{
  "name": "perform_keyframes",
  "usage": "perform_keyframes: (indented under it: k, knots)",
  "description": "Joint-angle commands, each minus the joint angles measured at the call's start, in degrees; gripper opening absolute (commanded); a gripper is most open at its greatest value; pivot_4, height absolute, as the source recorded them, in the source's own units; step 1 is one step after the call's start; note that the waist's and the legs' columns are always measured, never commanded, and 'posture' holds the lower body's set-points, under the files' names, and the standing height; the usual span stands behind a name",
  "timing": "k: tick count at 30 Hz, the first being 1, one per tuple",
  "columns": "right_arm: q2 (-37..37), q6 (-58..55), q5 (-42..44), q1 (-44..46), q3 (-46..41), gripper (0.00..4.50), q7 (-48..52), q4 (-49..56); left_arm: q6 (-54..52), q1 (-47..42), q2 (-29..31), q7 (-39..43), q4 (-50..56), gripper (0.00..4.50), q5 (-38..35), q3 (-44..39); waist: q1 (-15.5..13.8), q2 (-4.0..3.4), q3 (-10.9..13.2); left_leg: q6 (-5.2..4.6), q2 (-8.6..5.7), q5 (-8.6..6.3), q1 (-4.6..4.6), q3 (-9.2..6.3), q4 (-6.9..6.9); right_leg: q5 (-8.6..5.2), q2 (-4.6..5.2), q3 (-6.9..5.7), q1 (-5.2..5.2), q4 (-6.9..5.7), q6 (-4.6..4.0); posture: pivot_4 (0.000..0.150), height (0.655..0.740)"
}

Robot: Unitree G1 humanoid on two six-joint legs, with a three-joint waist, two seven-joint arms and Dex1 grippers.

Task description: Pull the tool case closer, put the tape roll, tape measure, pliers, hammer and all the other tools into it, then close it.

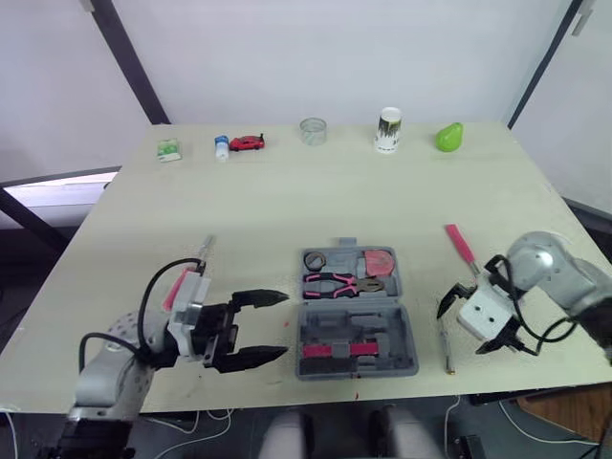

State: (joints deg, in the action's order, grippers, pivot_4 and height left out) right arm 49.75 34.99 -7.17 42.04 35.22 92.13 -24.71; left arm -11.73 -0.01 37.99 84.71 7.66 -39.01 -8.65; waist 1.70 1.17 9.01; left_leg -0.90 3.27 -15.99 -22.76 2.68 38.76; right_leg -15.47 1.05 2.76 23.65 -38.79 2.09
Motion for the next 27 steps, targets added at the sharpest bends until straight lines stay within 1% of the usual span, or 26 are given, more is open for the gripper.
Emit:
perform_keyframes:
  k: [1, 2, 4, 5, 7, 8, 9, 10, 12, 13, 14, 17, 19, 22, 23, 25, 27]
  knots:
    - [-3.2, 5.7, -4.1, 3.1, 1.5, 4.41, 0.0, -7.3, 0.4, 1.1, 0.9, -0.2, 3.0, 4.5, -1.3, -1.8, 0.1, -0.02, 0.0, 0.0, 0.0, 0.0, 0.02, 0.0, 0.02, 0.0, 0.0, 0.02, 0.0, -0.04, 0.0, 0.15, 0.74]
    - [-4.0, 7.4, -5.2, 3.6, 2.1, 4.41, 0.1, -9.2, 0.6, 1.5, 1.0, -0.2, 3.1, 4.5, -1.2, -1.9, 0.0, -0.02, 0.0, 0.0, 0.0, 0.0, 0.03, 0.01, 0.03, 0.0, 0.0, 0.03, 0.0, -0.06, 0.0, 0.15, 0.74]
    - [-5.9, 9.0, -5.9, 4.0, 2.9, 3.89, 0.2, -12.0, 0.8, 1.7, 0.9, -0.6, 3.2, 4.5, -1.2, -2.1, -0.2, -0.04, 0.0, 0.0, -0.01, 0.0, 0.04, 0.0, 0.09, 0.0, 0.04, 0.01, -0.01, -0.08, -0.01, 0.15, 0.74]
    - [-6.8, 9.9, -6.6, 4.3, 3.3, 3.4, -0.2, -13.1, 0.9, 1.8, 0.8, -0.9, 3.4, 4.5, -1.2, -2.0, -0.3, -0.05, 0.0, 0.0, -0.01, 0.0, 0.04, 0.0, 0.1, 0.0, 0.04, 0.01, -0.01, -0.08, -0.01, 0.15, 0.74]
    - [-7.5, 10.2, -6.3, 3.8, 3.7, 2.61, 0.2, -13.5, 1.1, 2.5, 0.5, -1.5, 4.1, 4.5, -1.2, -1.9, -0.4, -0.05, 0.0, 0.0, 0.01, 0.0, 0.07, 0.01, 0.2, 0.01, 0.03, 0.02, -0.02, -0.13, -0.01, 0.15, 0.74]
    - [-7.6, 10.2, -5.8, 3.6, 3.7, 2.39, 0.3, -13.4, 1.3, 2.9, 0.4, -1.6, 4.3, 4.5, -1.1, -2.0, -0.5, -0.05, 0.0, 0.0, 0.01, 0.0, 0.08, 0.02, 0.2, 0.01, 0.03, 0.03, -0.03, -0.14, -0.01, 0.15, 0.74]
    - [-7.4, 9.9, -5.3, 3.3, 3.5, 2.06, 0.4, -13.0, 1.7, 3.4, 0.3, -1.5, 4.3, 4.5, -1.0, -2.0, -0.6, -0.05, 0.0, 0.0, 0.01, 0.0, 0.08, -0.01, 0.21, 0.01, 0.03, 0.01, -0.04, -0.16, -0.01, 0.15, 0.74]
    - [-7.1, 10.0, -5.2, 3.2, 3.3, 1.64, 0.4, -12.9, 2.1, 3.8, 0.2, -1.4, 4.2, 4.5, -0.9, -2.0, -0.6, -0.06, 0.0, 0.0, 0.02, 0.0, 0.1, 0.0, 0.22, 0.01, 0.03, 0.01, -0.06, -0.16, -0.02, 0.15, 0.74]
    - [-6.4, 9.7, -4.9, 2.5, 2.3, 1.09, 0.2, -12.7, 2.6, 4.2, 0.0, -1.5, 4.0, 4.5, -0.6, -1.7, -0.8, -0.06, 0.0, 0.0, 0.02, 0.0, 0.1, 0.0, 0.22, 0.01, 0.04, 0.01, -0.07, -0.16, -0.02, 0.15, 0.74]
    - [-5.4, 9.2, -4.7, 1.8, 1.3, 0.36, -0.3, -12.3, 2.9, 4.3, -0.2, -1.6, 3.9, 4.5, -0.5, -1.5, -1.0, -0.06, 0.0, 0.0, 0.01, 0.0, 0.1, 0.01, 0.23, 0.01, 0.04, 0.01, -0.07, -0.16, -0.01, 0.15, 0.74]
    - [-4.1, 8.6, -4.3, 0.7, 0.1, 0.09, -1.3, -12.0, 3.2, 4.3, -0.5, -1.8, 3.9, 4.5, -0.4, -1.2, -1.1, -0.06, 0.0, 0.0, 0.01, 0.0, 0.1, 0.01, 0.26, 0.01, 0.05, 0.0, -0.08, -0.16, -0.01, 0.15, 0.74]
    - [0.6, 5.5, -2.1, -4.1, -3.8, 0.03, -3.2, -8.9, 3.9, 4.0, -1.2, -2.2, 3.5, 4.5, 0.0, -0.5, -1.8, -0.07, 0.0, 0.0, -0.01, 0.0, 0.03, 0.03, 0.34, 0.0, 0.11, -0.1, -0.16, -0.13, -0.03, 0.15, 0.74]
    - [5.0, 0.2, 1.6, -10.2, -8.0, 0.03, -4.8, -3.3, 4.5, 3.8, -1.5, -2.1, 2.7, 4.5, 0.3, -0.4, -2.5, -0.07, 0.0, 0.0, -0.06, 0.0, 0.0, 0.03, 0.36, 0.0, 0.2, -0.1, -0.15, -0.11, -0.02, 0.15, 0.74]
    - [10.1, -11.3, 7.3, -19.7, -15.0, 0.03, -8.0, 7.7, 5.2, 3.8, -1.7, -1.8, 1.7, 4.5, 0.5, -0.3, -2.4, -0.08, 0.0, 0.0, -0.06, -0.01, -0.02, 0.04, 0.39, 0.0, 0.26, -0.11, -0.15, -0.11, -0.01, 0.15, 0.74]
    - [11.6, -16.6, 9.8, -23.4, -17.9, 0.03, -9.8, 12.3, 5.4, 3.9, -1.8, -1.7, 1.5, 4.5, 0.6, -0.2, -2.3, -0.11, 0.0, -0.01, -0.09, -0.01, -0.01, 0.04, 0.39, 0.01, 0.22, -0.11, -0.15, -0.11, 0.0, 0.15, 0.74]
    - [13.6, -34.5, 15.4, -35.2, -29.5, 0.03, -17.9, 25.4, 5.7, 3.3, -2.0, -1.7, 0.6, 4.5, 0.6, 0.0, -2.0, -0.13, 0.0, -0.01, 0.0, -0.01, 0.06, 0.01, 0.41, 0.01, 0.06, -0.02, -0.15, -0.15, 0.0, 0.15, 0.74]
    - [11.7, -52.1, 19.6, -43.4, -39.6, 0.03, -26.5, 36.9, 5.7, 2.8, -2.2, -1.8, -0.1, 4.5, 0.7, 0.2, -2.1, -0.15, 0.0, 0.0, 0.0, -0.01, 0.01, 0.0, 0.39, 0.0, -0.04, -0.1, -0.17, -0.19, -0.01, 0.15, 0.74]
